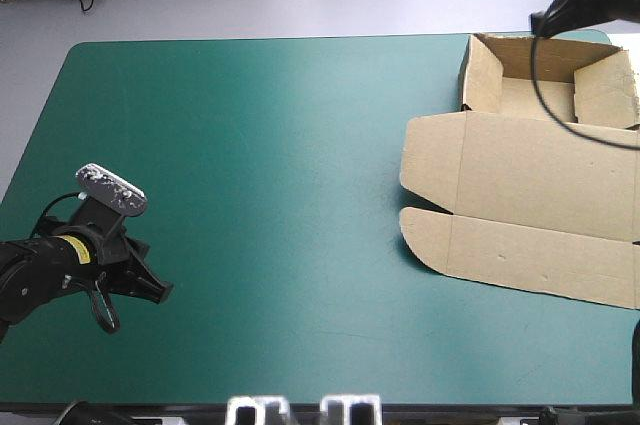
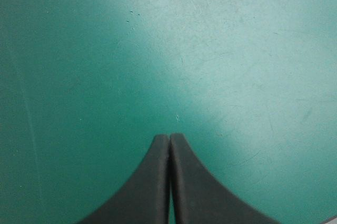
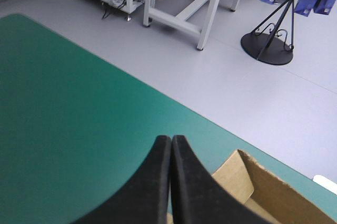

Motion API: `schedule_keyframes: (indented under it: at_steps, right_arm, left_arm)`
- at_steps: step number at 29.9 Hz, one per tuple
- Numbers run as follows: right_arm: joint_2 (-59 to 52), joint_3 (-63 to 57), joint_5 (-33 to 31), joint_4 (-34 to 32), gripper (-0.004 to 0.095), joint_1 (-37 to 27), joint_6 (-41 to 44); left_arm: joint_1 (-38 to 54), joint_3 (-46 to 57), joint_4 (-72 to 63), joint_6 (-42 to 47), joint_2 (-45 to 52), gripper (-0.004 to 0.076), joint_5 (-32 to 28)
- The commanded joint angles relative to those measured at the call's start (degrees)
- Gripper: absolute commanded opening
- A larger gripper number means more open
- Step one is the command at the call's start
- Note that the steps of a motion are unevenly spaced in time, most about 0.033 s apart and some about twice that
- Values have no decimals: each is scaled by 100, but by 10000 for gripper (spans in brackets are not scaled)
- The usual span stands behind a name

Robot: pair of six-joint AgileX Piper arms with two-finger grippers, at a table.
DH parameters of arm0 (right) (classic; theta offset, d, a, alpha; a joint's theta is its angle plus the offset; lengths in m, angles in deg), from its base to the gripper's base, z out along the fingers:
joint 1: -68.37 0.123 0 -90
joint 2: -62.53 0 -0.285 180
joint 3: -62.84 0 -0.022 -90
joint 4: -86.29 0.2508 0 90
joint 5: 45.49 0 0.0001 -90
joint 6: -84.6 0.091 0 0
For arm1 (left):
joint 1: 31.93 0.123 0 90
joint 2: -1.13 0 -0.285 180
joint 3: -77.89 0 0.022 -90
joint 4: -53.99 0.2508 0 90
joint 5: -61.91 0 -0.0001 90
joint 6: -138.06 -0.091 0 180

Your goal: Fold the box

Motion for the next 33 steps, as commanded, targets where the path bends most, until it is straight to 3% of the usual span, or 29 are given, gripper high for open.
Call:
schedule_keyframes:
  at_steps: [1, 3, 7, 21, 33]
  right_arm:
    - [-549, -519, -64, -1250, -23, 1046, 352]
    - [-827, -1141, -64, -2069, -23, 1626, 592]
    - [-1402, -2475, -64, -2946, -23, 2461, 1033]
    - [-3178, -6352, -64, -2811, -24, 2671, 1627]
    - [-4263, -7351, -64, -2865, -24, 2671, 2235]
  left_arm:
    - [-10, -134, -93, 76, 38, -10, -177]
    - [-10, -134, -171, 76, 38, -10, -246]
    - [-10, -134, -252, 76, 38, -10, -278]
    - [-10, -78, -239, 76, 38, -10, 131]
    - [-10, 611, -803, 99, 38, -10, 246]
